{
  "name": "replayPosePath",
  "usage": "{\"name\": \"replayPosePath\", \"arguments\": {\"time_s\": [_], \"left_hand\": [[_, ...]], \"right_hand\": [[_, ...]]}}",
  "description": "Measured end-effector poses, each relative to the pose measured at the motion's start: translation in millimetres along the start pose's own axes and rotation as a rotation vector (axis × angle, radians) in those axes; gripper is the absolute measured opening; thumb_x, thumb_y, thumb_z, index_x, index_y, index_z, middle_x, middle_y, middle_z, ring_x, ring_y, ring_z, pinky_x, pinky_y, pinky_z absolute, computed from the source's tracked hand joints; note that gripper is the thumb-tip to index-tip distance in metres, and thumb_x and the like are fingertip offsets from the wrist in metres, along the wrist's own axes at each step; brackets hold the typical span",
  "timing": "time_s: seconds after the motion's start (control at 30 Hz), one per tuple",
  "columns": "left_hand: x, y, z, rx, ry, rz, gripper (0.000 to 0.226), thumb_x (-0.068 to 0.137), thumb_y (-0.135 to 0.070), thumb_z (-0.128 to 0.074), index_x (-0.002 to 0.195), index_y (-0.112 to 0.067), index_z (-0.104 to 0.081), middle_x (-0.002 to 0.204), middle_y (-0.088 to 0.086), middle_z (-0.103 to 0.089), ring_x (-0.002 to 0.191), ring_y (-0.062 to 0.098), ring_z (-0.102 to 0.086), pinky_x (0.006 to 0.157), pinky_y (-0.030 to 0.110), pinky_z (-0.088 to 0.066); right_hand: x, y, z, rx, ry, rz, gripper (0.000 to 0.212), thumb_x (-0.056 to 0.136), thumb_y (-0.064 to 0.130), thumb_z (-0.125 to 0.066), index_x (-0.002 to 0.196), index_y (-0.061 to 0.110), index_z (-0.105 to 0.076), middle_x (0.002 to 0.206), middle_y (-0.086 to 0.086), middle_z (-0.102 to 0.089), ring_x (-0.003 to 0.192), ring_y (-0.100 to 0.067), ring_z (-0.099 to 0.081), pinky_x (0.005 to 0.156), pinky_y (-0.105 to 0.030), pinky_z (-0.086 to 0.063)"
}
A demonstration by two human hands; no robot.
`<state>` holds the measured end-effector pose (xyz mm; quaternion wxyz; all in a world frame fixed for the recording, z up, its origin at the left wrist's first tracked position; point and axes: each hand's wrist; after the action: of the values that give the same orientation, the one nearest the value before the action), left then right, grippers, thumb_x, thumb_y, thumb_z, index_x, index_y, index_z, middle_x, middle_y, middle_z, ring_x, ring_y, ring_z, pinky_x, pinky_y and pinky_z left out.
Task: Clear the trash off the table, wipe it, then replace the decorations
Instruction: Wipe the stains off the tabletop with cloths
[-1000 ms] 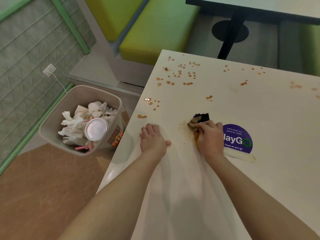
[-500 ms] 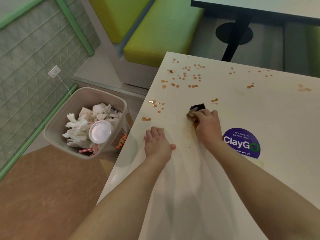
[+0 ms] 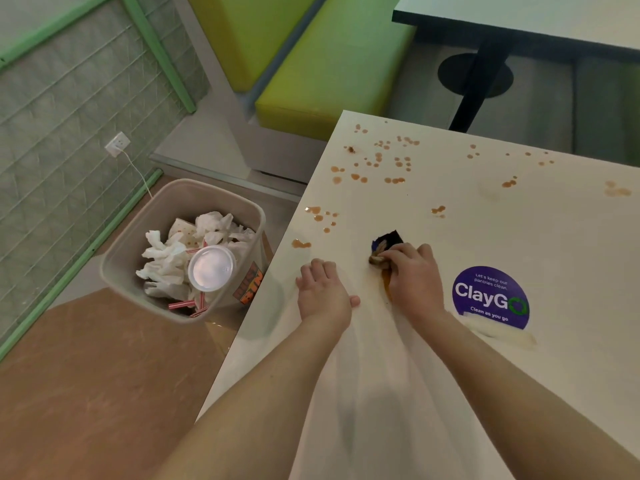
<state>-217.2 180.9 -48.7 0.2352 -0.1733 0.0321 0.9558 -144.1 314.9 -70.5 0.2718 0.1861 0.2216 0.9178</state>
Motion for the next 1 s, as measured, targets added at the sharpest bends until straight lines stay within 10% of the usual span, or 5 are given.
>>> {"name": "replayPosePath", "arguments": {"time_s": [0.17,0.4,0.6,0.83,1.0], "left_hand": [[-0.2,0.4,1.0,0.026,-0.014,-0.008,0.084,0.09,-0.062,-0.05,0.147,-0.009,-0.018,0.144,0.01,-0.024,0.129,0.027,-0.026,0.112,0.033,-0.025],[-0.1,0.3,-0.7,-0.007,-0.008,0.004,0.079,0.091,-0.059,-0.052,0.145,-0.011,-0.021,0.142,0.008,-0.024,0.129,0.026,-0.025,0.111,0.031,-0.026],[0.9,-1.1,0.1,-0.011,-0.006,-0.001,0.078,0.091,-0.058,-0.053,0.145,-0.012,-0.022,0.144,0.009,-0.024,0.129,0.027,-0.025,0.112,0.033,-0.026],[0.3,0.1,-0.8,-0.004,-0.005,-0.005,0.076,0.091,-0.057,-0.052,0.145,-0.011,-0.022,0.144,0.009,-0.024,0.129,0.028,-0.026,0.111,0.033,-0.025],[1.0,0.6,-0.6,-0.02,-0.003,-0.004,0.08,0.092,-0.057,-0.051,0.148,-0.011,-0.018,0.146,0.009,-0.022,0.132,0.027,-0.024,0.113,0.033,-0.023]], "right_hand": [[-42.0,-2.7,3.1,-0.003,0.04,0.23,0.017,0.08,0.006,-0.07,0.091,0.017,-0.076,0.099,0.007,-0.07,0.078,-0.021,-0.044,0.066,-0.034,-0.045],[9.0,-16.3,8.9,-0.051,0.025,-0.094,0.028,0.089,0.001,-0.058,0.103,0.017,-0.076,0.11,0.003,-0.069,0.091,-0.026,-0.044,0.078,-0.04,-0.045],[-39.2,-16.2,10.5,-0.04,0.001,0.225,0.014,0.083,0.006,-0.07,0.092,0.015,-0.076,0.099,0.008,-0.07,0.076,-0.022,-0.044,0.063,-0.036,-0.046],[5.7,-9.7,9.1,-0.042,-0.017,-0.106,0.027,0.088,0.001,-0.059,0.099,0.017,-0.077,0.104,0.003,-0.07,0.09,-0.026,-0.044,0.075,-0.036,-0.042],[-43.3,-13.0,10.5,-0.063,-0.023,0.155,0.019,0.079,0.001,-0.073,0.092,0.015,-0.077,0.099,0.005,-0.07,0.076,-0.025,-0.046,0.062,-0.037,-0.047]]}}
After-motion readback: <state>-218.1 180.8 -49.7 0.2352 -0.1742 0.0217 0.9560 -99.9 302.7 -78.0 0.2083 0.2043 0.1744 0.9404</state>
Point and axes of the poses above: each hand's wrist, its own x-axis towards the middle knuckle, its own z-axis out of the back of the hand, y = z × x
